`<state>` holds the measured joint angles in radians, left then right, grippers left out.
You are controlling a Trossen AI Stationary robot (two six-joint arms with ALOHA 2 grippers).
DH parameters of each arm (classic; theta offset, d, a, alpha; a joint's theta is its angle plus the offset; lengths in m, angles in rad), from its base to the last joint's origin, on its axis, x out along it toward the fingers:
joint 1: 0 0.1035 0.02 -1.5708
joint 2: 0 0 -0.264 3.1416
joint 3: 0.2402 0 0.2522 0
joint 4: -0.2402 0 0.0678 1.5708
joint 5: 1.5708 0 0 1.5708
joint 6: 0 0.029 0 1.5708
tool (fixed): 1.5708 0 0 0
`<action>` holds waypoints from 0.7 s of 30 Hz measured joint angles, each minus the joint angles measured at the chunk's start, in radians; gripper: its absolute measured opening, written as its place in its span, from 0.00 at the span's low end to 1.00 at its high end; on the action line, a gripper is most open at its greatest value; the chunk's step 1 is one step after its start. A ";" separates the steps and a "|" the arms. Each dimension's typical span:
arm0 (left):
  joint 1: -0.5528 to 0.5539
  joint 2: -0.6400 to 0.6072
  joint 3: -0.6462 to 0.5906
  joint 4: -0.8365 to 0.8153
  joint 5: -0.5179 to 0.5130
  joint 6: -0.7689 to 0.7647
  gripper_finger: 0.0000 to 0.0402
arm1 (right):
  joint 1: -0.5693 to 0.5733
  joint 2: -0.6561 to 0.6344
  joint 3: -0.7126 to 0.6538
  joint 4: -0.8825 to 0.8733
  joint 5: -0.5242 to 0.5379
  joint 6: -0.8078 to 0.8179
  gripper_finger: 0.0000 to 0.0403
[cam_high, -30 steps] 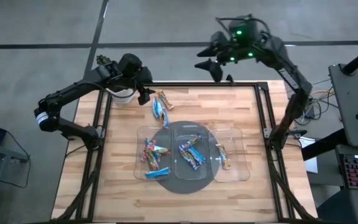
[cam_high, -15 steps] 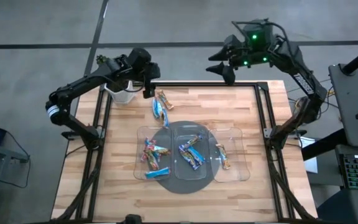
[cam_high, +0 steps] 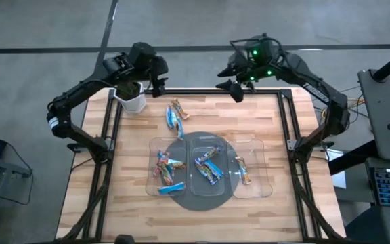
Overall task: Pick and place Granola Bars by type
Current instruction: Put the yellow granola bar into the right transparent bin
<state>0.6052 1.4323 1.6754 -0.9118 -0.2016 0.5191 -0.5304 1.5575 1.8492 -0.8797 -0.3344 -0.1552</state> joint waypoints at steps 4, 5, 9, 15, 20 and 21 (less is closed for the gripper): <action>0.002 -0.016 0.057 -0.075 0.000 -0.100 0.54 | 0.000 0.000 -0.095 0.178 0.000 0.134 0.56; 0.002 -0.024 0.066 -0.076 0.001 -0.127 0.54 | 0.000 0.000 -0.120 0.222 0.000 0.182 0.56; 0.003 -0.059 0.082 -0.090 0.001 -0.194 0.54 | 0.000 0.002 -0.206 0.410 -0.003 0.381 0.56; 0.004 -0.091 0.082 -0.092 -0.003 -0.221 0.54 | 0.028 0.073 -0.237 0.547 0.020 0.575 0.56; 0.004 -0.108 0.081 -0.094 -0.009 -0.180 0.54 | 0.064 0.259 -0.124 0.544 0.060 0.681 0.56; 0.004 -0.111 0.081 -0.094 -0.009 -0.180 0.54 | 0.070 0.297 -0.092 0.536 0.067 0.693 0.56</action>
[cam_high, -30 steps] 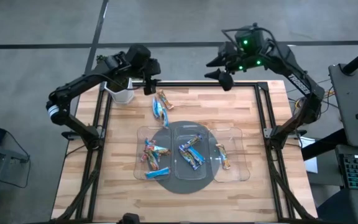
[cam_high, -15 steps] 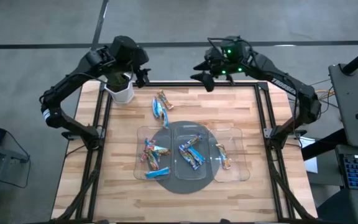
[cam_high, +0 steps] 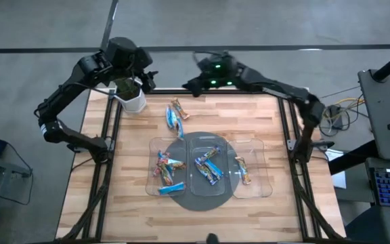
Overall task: Pick and place Granola Bars by type
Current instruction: Put the yellow granola bar into the right transparent bin
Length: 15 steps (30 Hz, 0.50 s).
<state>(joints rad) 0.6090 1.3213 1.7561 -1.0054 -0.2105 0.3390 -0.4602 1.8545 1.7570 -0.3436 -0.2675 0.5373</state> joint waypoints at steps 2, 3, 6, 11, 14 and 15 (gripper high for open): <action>0.001 -0.009 0.000 -0.005 0.000 0.001 0.54 | 0.012 0.079 0.077 -0.035 0.016 0.024 0.56; 0.001 -0.013 -0.001 -0.011 -0.001 0.001 0.54 | 0.016 0.120 0.119 -0.063 0.027 0.041 0.56; 0.001 -0.027 -0.001 -0.026 -0.001 0.001 0.54 | 0.024 0.243 0.257 -0.180 0.046 0.071 0.56; 0.002 -0.045 -0.001 -0.053 -0.001 0.004 0.54 | 0.037 0.426 0.491 -0.359 0.066 0.106 0.56; 0.002 -0.055 -0.001 -0.064 -0.001 0.003 0.54 | 0.044 0.525 0.599 -0.465 0.067 0.132 0.56; 0.002 -0.057 -0.001 -0.070 -0.001 0.003 0.54 | 0.045 0.538 0.595 -0.468 0.066 0.151 0.56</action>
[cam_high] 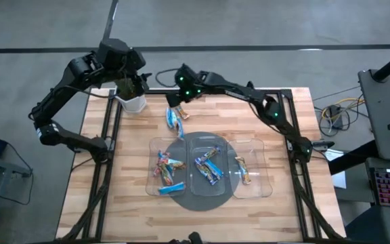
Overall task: Pick and place Granola Bars by type
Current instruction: Put the yellow granola bar into the right transparent bin
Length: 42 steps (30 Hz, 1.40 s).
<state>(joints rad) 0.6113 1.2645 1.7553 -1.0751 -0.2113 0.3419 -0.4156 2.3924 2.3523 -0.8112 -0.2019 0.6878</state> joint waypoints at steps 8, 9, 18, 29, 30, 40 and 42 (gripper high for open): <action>0.000 -0.008 -0.002 -0.025 0.000 -0.008 0.54 | 0.017 0.011 -0.094 -0.003 0.023 0.073 0.56; 0.000 -0.008 -0.002 -0.025 0.000 -0.008 0.54 | 0.019 0.013 -0.095 0.004 0.026 0.073 0.56; 0.000 -0.008 -0.009 -0.025 0.000 -0.028 0.54 | 0.059 0.076 -0.107 0.038 0.052 0.073 0.56; 0.000 -0.008 -0.009 -0.025 0.001 -0.036 0.54 | 0.058 0.098 -0.108 0.096 0.085 0.071 0.56; 0.000 -0.008 -0.009 -0.026 0.001 -0.037 0.54 | 0.058 0.098 -0.108 0.095 0.090 0.068 0.56; 0.000 -0.008 -0.009 -0.026 0.004 -0.064 0.54 | 0.063 0.098 -0.108 0.105 0.141 0.097 0.56; 0.000 -0.008 -0.009 -0.026 0.004 -0.065 0.54 | 0.064 0.098 -0.108 0.108 0.150 0.104 0.56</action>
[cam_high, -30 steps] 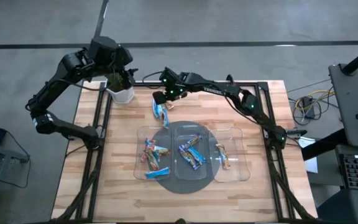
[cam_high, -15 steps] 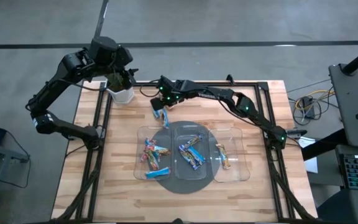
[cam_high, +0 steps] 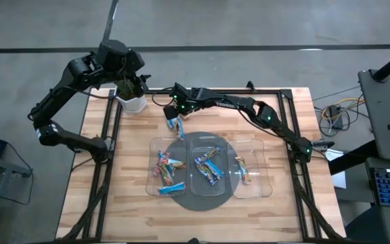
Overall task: Pick and place Granola Bars by type
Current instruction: Put the yellow granola bar into the right transparent bin
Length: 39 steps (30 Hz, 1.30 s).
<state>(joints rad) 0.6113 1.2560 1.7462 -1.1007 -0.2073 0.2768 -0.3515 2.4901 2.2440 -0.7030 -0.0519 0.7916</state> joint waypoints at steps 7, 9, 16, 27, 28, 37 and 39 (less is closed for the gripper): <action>0.000 0.000 0.000 0.000 0.000 0.000 0.54 | 0.007 0.000 -0.003 0.012 0.045 0.021 0.56; 0.000 0.000 0.000 0.000 0.000 0.000 0.54 | 0.007 0.000 -0.004 0.012 0.049 0.026 0.56; 0.000 0.000 0.000 0.000 0.000 0.002 0.54 | 0.016 0.000 -0.004 0.077 -0.025 0.045 0.56; 0.000 0.000 0.000 0.000 0.000 0.004 0.54 | 0.112 -0.003 0.113 0.120 -0.110 0.020 0.56; 0.000 0.000 0.000 0.000 0.000 0.004 0.54 | 0.116 -0.005 0.113 0.127 -0.110 0.021 0.56; 0.000 0.000 0.000 0.000 0.000 0.004 0.54 | 0.106 0.035 0.109 0.129 -0.132 0.044 0.56; 0.000 0.000 0.000 0.000 0.000 0.004 0.54 | 0.091 0.052 0.109 0.128 -0.137 0.048 0.56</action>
<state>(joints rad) 0.6111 1.2560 1.7462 -1.1007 -0.2074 0.2806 -0.2608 2.5425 2.3531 -0.5752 -0.1887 0.8397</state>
